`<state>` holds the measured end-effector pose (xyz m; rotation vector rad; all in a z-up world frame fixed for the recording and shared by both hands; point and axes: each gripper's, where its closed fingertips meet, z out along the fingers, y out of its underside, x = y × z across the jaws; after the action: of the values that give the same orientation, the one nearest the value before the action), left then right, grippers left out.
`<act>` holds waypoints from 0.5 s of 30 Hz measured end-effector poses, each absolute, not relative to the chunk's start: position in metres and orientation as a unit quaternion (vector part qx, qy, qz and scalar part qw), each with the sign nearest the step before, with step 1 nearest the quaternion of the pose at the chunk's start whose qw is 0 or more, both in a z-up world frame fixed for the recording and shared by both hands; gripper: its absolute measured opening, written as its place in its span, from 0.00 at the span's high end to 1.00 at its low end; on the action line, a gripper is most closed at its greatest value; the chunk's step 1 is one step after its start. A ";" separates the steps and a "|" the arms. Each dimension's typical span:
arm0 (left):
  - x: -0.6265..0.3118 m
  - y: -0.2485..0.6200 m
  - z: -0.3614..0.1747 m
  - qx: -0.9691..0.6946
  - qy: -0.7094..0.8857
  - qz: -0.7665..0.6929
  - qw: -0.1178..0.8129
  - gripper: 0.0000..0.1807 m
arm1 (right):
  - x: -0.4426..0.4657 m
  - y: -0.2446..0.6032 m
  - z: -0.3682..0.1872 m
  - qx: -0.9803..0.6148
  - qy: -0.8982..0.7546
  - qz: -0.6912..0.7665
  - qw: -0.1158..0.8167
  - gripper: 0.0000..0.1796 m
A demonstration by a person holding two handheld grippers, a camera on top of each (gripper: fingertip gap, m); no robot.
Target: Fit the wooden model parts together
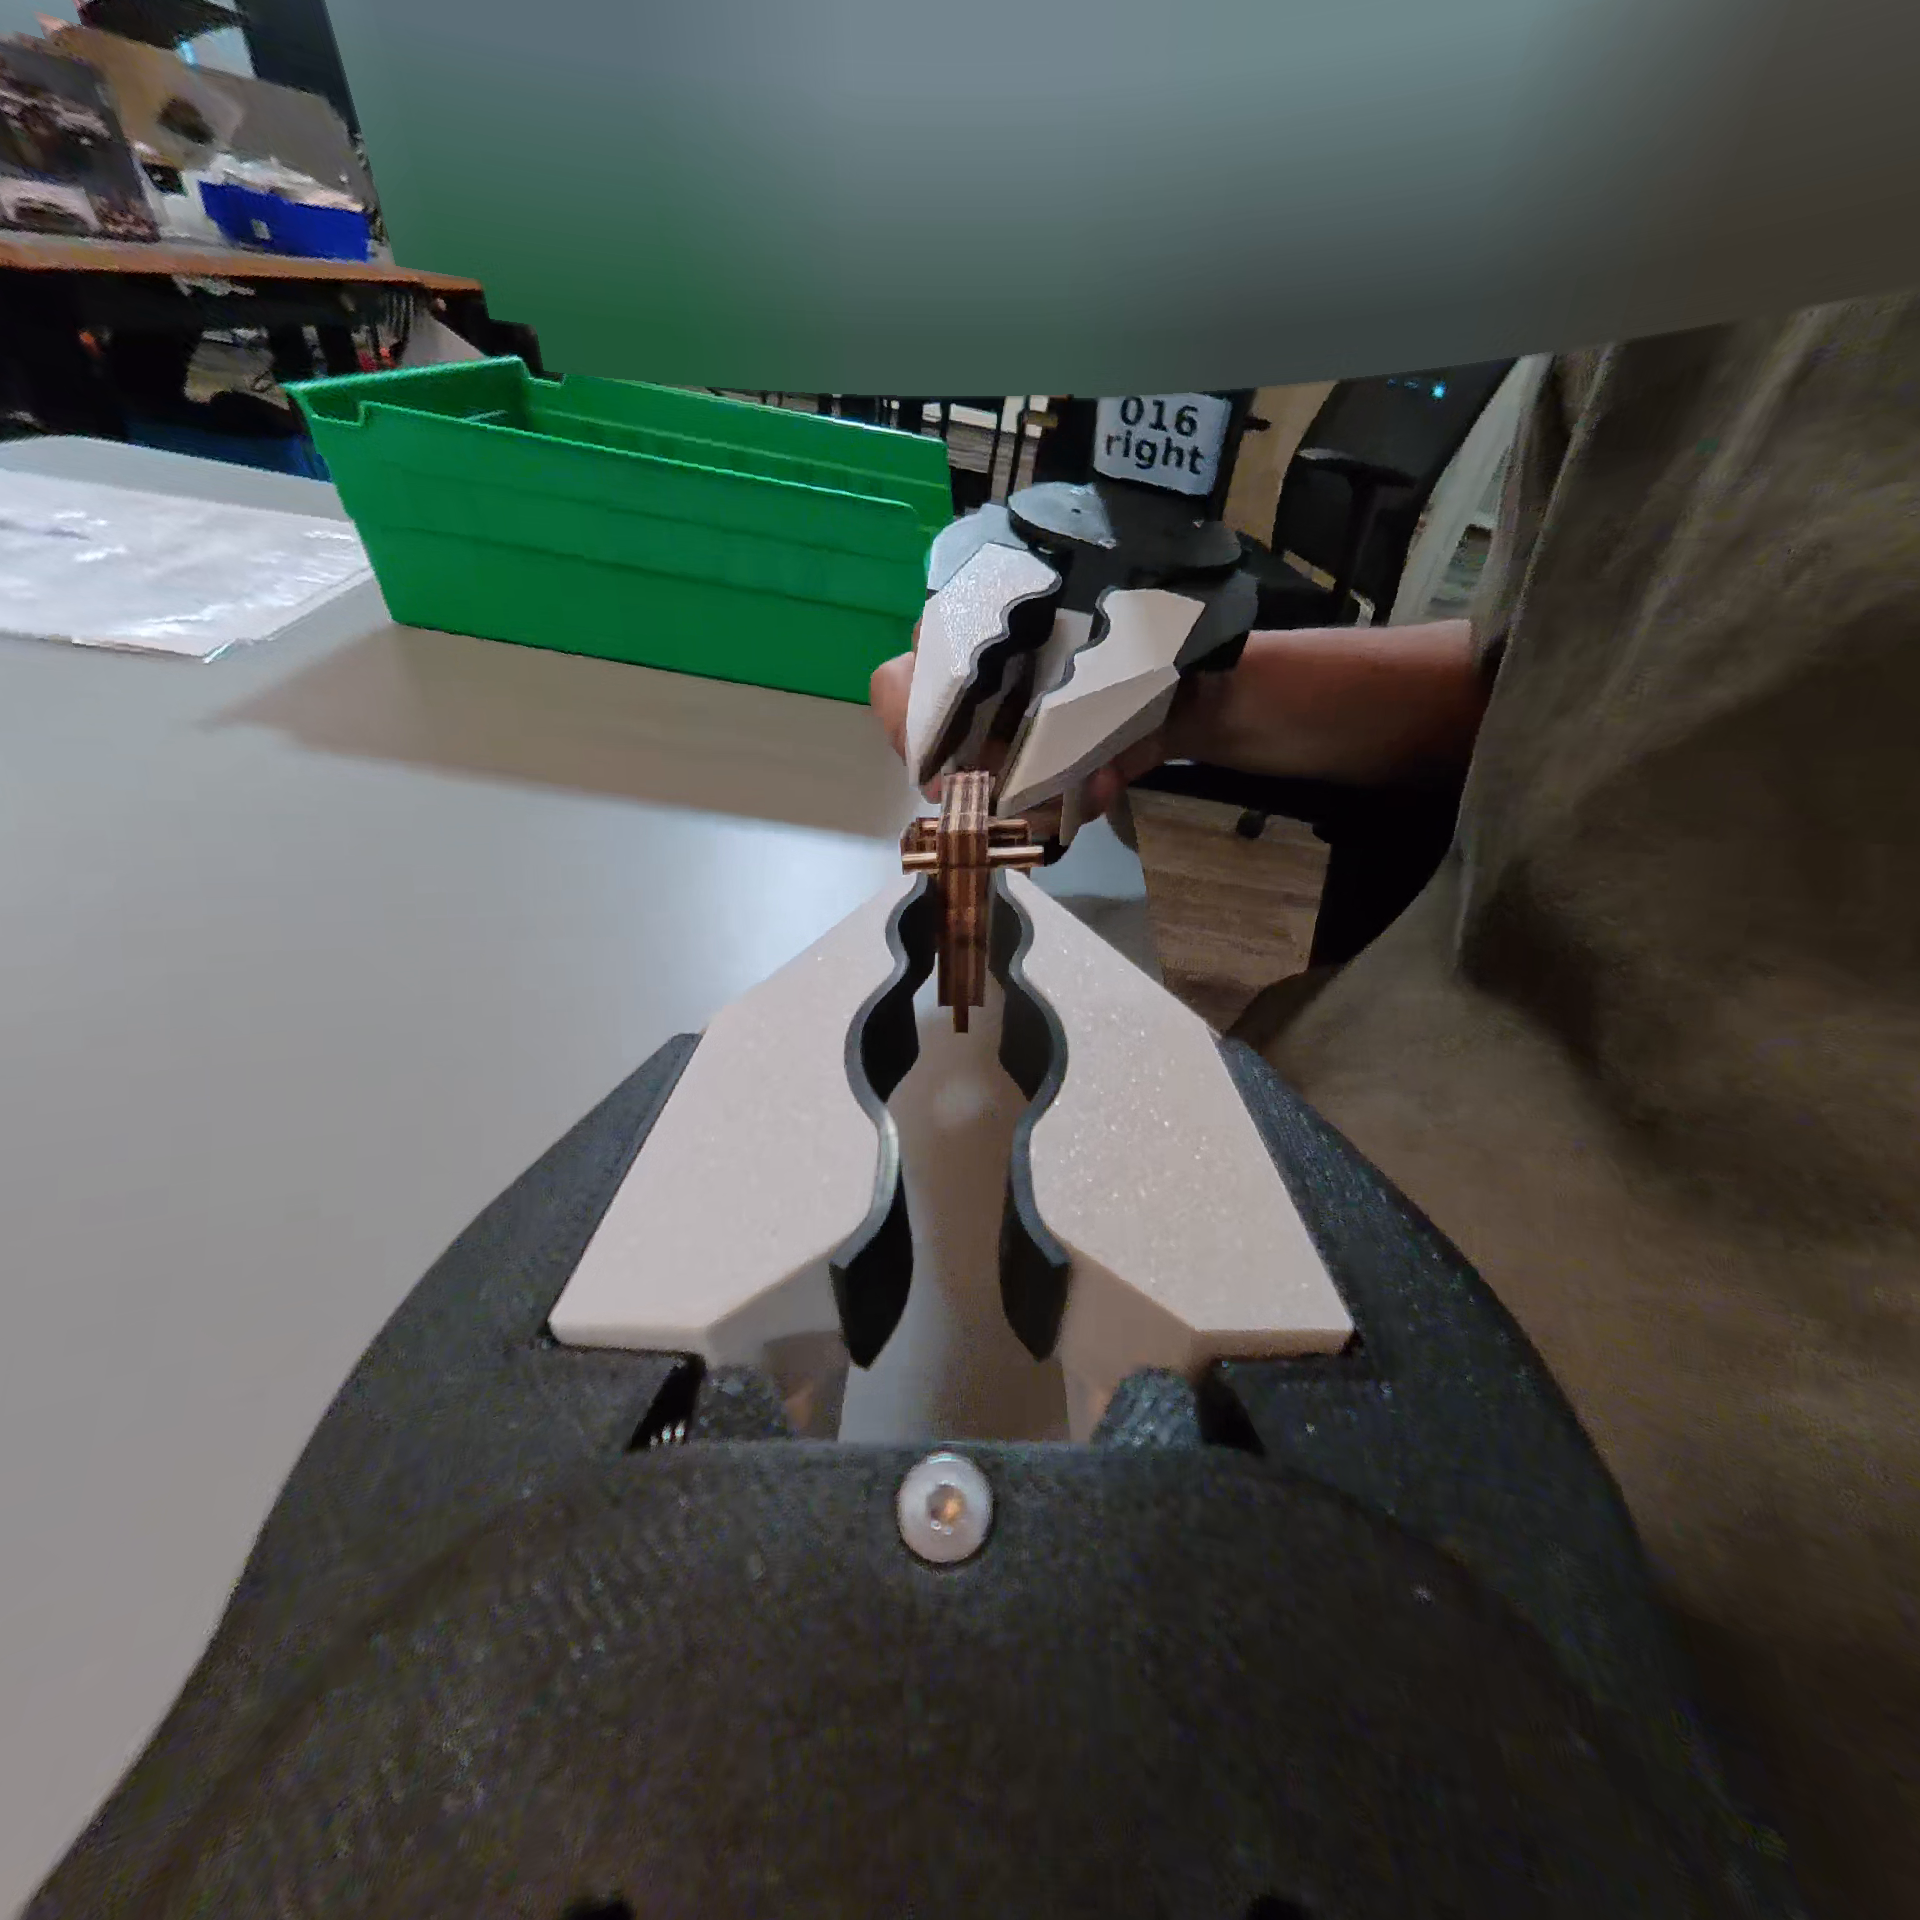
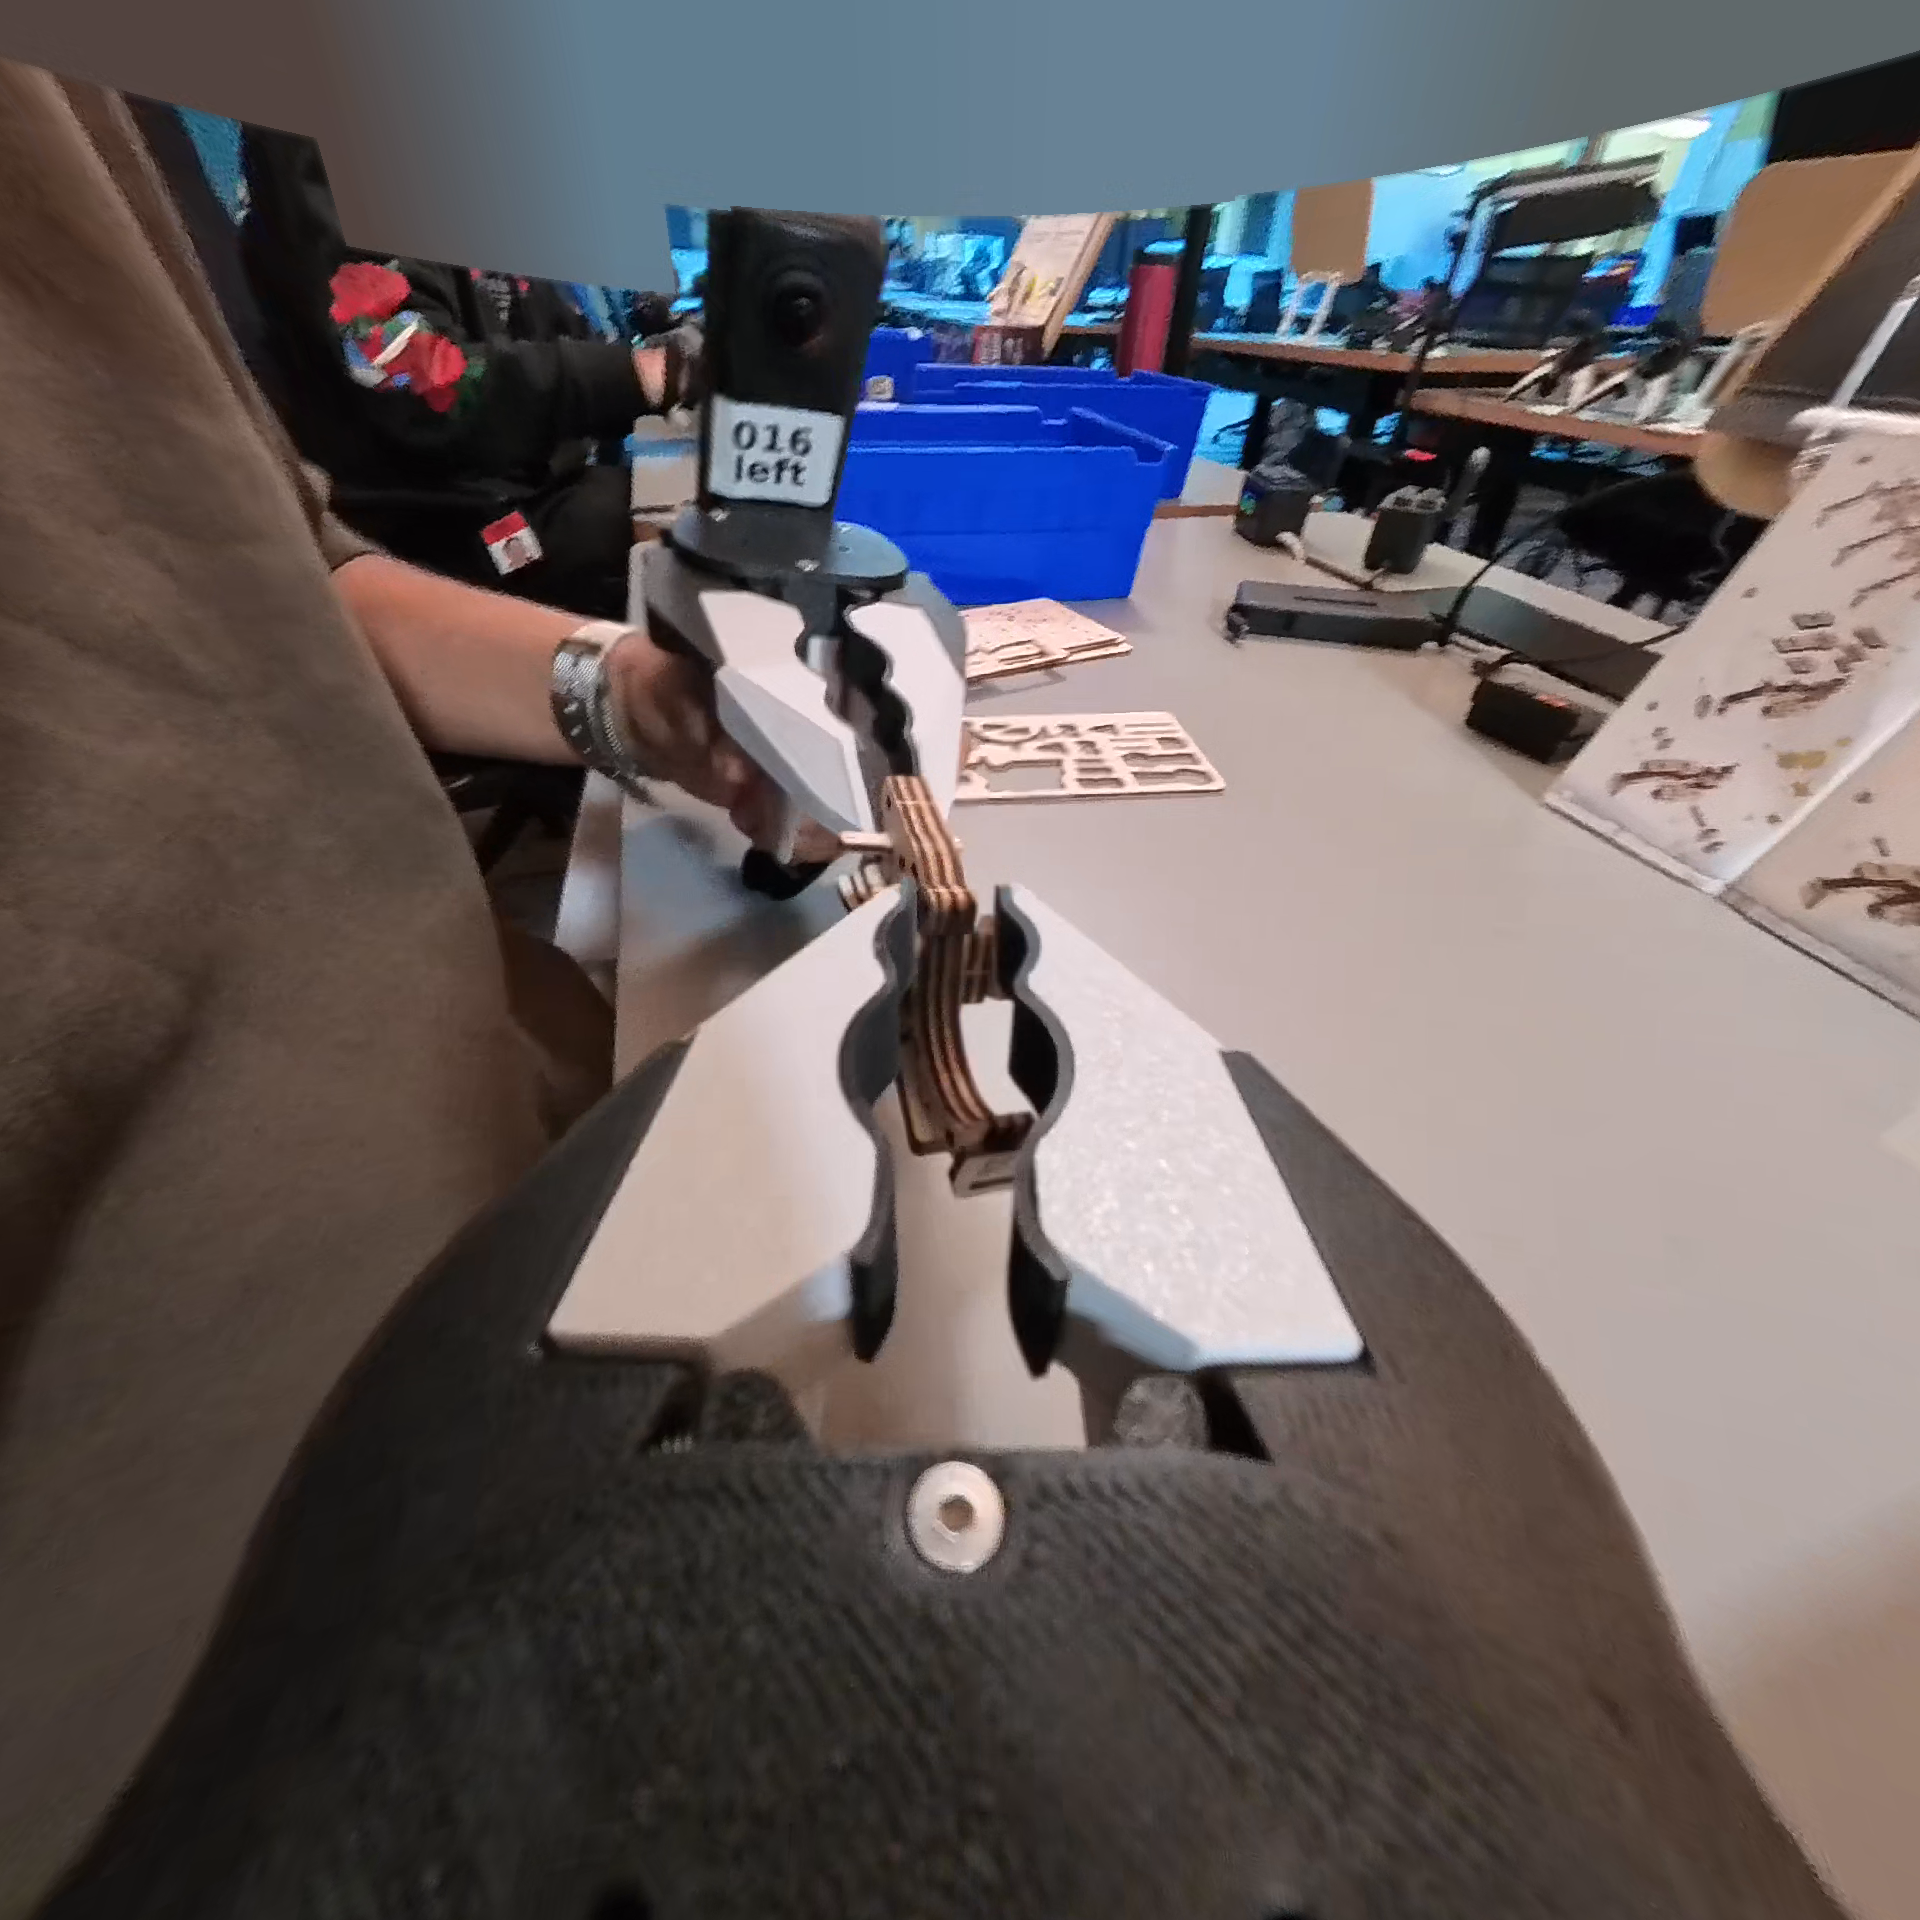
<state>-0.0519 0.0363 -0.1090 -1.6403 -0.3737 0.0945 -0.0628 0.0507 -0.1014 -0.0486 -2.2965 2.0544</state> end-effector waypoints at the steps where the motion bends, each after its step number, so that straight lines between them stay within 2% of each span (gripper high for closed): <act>1: -0.054 0.035 -0.107 -0.721 -0.176 0.037 0.669 0.96 | -0.067 0.052 -0.098 -0.027 -0.738 0.674 0.039 0.91; 7: -0.081 0.015 -0.096 -0.648 -0.283 0.010 0.708 0.96 | -0.085 0.059 -0.080 -0.077 -0.698 0.709 0.060 0.85; 15: -0.110 -0.017 -0.097 -0.520 -0.416 -0.066 0.743 0.97 | -0.079 0.054 -0.078 -0.093 -0.691 0.716 0.027 0.86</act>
<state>-0.1100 -0.0171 -0.0968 -1.1389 -0.9104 -0.1451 -0.0790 0.0541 -0.0783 -0.2866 -2.1342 2.2131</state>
